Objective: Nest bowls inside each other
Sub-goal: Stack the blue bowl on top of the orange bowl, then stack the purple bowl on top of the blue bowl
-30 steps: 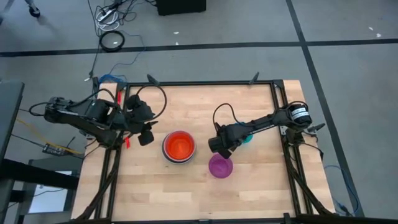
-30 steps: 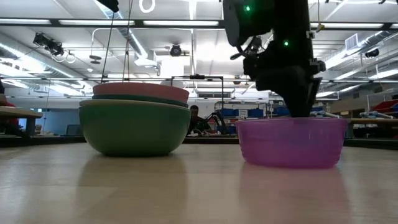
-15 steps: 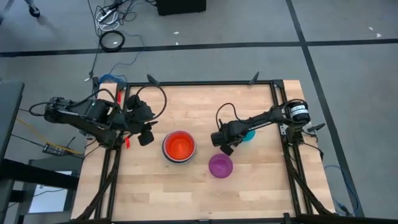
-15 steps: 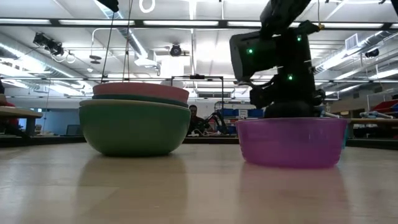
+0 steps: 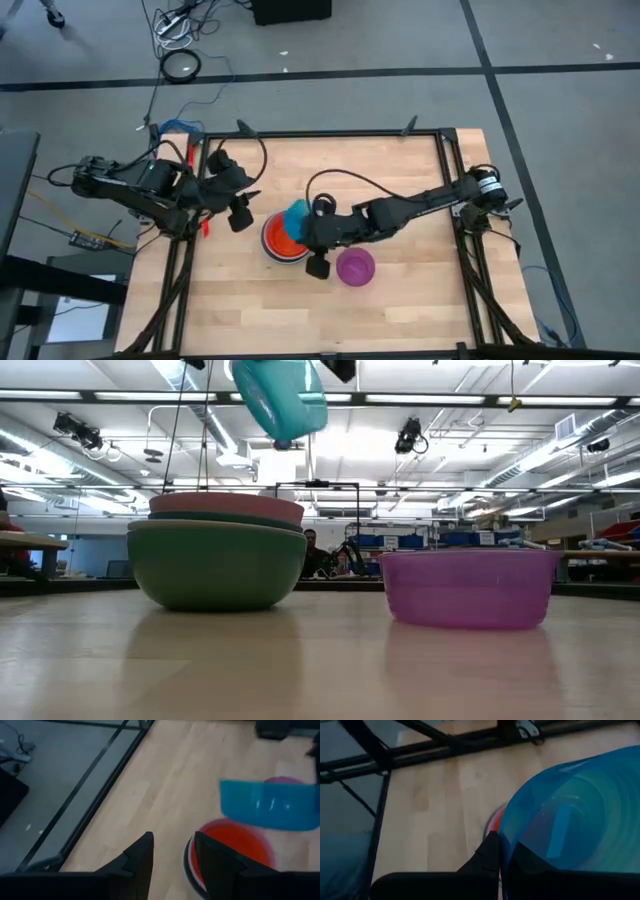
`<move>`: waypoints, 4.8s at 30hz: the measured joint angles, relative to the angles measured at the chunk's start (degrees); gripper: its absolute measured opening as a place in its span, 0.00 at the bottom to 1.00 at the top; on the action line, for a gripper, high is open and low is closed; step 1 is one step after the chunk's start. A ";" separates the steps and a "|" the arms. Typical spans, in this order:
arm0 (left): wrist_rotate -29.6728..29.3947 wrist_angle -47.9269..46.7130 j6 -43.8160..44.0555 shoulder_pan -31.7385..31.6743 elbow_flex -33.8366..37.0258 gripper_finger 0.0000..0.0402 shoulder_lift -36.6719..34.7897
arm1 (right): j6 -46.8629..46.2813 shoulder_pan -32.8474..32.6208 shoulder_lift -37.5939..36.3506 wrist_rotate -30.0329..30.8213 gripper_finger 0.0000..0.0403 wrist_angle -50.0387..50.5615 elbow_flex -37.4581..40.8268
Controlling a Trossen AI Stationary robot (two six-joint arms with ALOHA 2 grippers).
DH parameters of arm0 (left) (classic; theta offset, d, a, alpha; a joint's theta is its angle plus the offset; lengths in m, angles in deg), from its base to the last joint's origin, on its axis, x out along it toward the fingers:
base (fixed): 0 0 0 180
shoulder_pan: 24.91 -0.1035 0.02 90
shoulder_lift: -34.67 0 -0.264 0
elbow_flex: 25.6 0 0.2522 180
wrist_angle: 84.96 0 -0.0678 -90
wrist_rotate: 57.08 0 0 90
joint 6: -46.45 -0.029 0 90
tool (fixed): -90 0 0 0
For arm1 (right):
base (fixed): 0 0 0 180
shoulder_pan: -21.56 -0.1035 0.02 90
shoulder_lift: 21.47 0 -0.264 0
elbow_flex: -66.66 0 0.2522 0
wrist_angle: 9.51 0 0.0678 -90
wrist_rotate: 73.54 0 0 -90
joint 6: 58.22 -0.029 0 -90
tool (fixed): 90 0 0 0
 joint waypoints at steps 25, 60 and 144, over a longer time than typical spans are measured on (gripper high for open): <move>0.37 4.01 -2.79 0.26 -0.07 0.38 -1.08 | 0.01 1.96 10.46 -3.81 0.32 -8.26 -1.72; 1.52 -6.21 3.21 0.33 -0.09 0.38 -1.30 | -26.27 -9.56 5.74 -19.67 0.34 19.60 9.28; -2.29 -4.43 2.27 1.44 -0.04 0.38 -7.70 | -3.70 3.50 13.20 -11.52 0.28 0.19 -6.40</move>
